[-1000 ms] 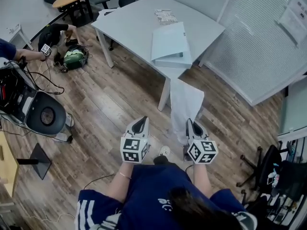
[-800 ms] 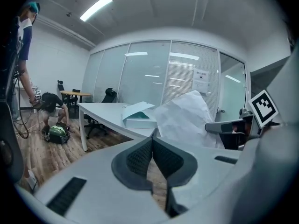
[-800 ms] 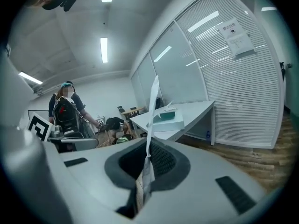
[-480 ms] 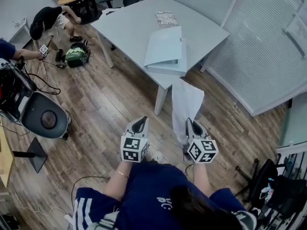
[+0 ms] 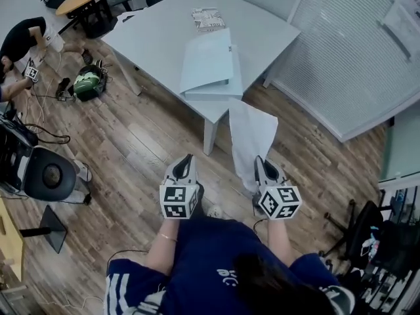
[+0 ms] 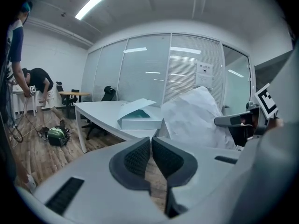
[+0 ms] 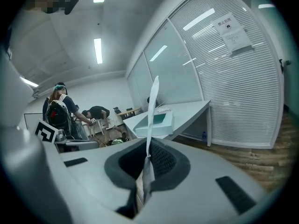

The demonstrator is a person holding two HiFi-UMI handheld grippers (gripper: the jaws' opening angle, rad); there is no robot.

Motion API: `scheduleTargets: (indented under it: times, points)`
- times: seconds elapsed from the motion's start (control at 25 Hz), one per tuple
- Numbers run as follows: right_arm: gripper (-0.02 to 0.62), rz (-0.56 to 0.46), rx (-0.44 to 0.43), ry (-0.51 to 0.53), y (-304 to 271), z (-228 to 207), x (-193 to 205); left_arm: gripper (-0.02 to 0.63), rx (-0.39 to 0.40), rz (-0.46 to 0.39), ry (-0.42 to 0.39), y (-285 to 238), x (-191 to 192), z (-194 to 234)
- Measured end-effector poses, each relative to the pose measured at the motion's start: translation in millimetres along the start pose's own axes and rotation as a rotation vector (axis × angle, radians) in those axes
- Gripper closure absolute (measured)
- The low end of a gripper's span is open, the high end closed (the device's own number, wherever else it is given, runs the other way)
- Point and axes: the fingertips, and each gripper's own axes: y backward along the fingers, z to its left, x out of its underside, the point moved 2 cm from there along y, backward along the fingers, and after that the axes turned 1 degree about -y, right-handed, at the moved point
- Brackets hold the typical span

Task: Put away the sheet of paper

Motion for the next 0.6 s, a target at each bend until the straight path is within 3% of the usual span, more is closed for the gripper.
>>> scheduleTargets:
  times: [0.2,0.44,0.6]
  points:
    - [0.588,-0.014,0.069,-0.007,-19,-22,-21,0.600,0.025,0.002,-0.041,-50,-22,14]
    - [0.588,-0.036,0.105,0.007,-59,-40,-61,0.600,0.017,0.061,-0.071,-117,-45,42]
    - [0.588,-0.054,0.118,-0.006,-89,-46,-82,0.597,0.032,0.053,-0.111,-153,-65,59]
